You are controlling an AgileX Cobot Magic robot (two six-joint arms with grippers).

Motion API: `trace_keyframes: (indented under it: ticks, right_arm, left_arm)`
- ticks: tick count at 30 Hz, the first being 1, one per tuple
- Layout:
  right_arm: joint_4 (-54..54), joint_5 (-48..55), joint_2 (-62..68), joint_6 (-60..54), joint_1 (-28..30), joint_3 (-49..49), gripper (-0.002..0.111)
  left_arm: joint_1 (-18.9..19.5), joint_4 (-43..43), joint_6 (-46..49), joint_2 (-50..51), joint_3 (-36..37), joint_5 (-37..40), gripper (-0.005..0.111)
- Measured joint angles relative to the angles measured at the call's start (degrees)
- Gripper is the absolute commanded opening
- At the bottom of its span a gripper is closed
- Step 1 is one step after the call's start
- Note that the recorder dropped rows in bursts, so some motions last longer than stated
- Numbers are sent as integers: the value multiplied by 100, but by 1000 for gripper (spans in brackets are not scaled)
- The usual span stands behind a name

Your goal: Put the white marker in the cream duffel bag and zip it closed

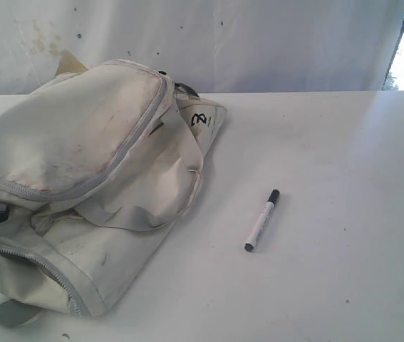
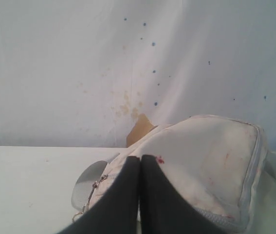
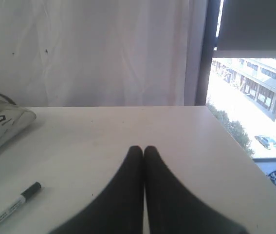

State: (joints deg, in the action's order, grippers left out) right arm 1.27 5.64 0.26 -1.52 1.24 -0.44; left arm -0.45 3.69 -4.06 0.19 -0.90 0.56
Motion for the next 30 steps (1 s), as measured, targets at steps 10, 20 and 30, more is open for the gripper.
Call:
trace_keyframes:
  ticks: [10, 20, 30]
  right_arm:
    - [0, 352, 0, 0, 0, -1195, 0]
    - [46, 1131, 166, 0, 0, -1969, 0]
    - [-663, 1468, 2429, 0, 0, -2540, 1]
  left_arm:
    - [0, -409, 0, -10, -1444, 1080, 0]
    - [0, -321, -101, -21, -2749, 2815, 0]
    - [0, 151, -1488, 700, -2814, 3251, 4]
